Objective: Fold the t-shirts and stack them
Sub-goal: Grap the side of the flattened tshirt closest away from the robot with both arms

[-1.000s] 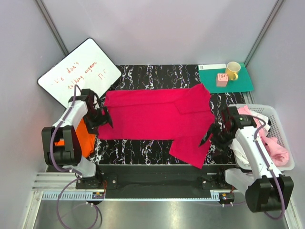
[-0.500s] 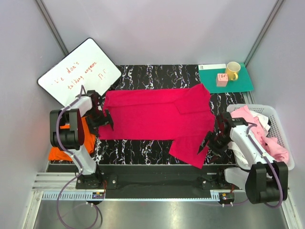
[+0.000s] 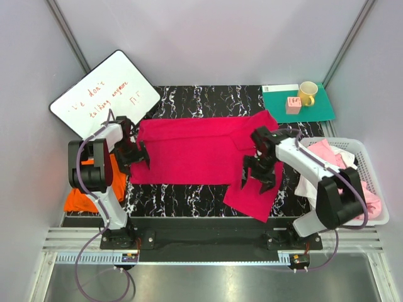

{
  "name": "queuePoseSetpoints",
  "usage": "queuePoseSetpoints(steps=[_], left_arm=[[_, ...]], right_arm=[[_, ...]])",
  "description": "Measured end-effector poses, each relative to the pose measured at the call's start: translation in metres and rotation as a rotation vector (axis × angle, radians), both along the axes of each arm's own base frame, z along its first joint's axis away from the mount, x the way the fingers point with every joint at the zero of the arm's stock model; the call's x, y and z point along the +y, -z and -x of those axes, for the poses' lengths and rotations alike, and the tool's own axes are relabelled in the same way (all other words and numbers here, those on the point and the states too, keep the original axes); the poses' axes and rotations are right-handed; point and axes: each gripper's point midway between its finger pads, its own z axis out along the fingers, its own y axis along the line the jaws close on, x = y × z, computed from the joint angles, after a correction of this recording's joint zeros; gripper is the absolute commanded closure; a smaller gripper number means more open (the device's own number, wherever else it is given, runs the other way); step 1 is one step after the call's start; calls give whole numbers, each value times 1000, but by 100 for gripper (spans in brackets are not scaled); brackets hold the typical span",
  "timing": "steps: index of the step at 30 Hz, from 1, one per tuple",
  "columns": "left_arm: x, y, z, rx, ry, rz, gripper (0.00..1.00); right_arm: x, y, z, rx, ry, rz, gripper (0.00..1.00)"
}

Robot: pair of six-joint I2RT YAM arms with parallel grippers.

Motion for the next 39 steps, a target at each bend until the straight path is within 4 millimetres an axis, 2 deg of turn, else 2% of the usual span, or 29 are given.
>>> queuePoseSetpoints(steps=[6,9,13,20,28,32,38,39], left_arm=[[0,2,1,8,9,0,18],[1,3,2,13,15,-3,21],[2,3,3,20,22,-5,28],[3,3,4,23,30,-8,26],[4,3,5,24,38,-15,26],[5,3,5,24,50,-15,24],[7,-5,7,3,73,-24,22],[7,-8,7,-6,75,-27,22]], right_arm=[[24,-9,-26,-99,-208,101,23],[36,-4,-32,-113,-307,150,24],[43,11,-16,-67,-414,202,25],[46,18,21,-8,-535,257,26],[48,25,49,17,-632,315,27],[47,39,54,35,-687,376,36],[39,63,50,71,-721,475,39],[37,69,49,77,-727,496,42]])
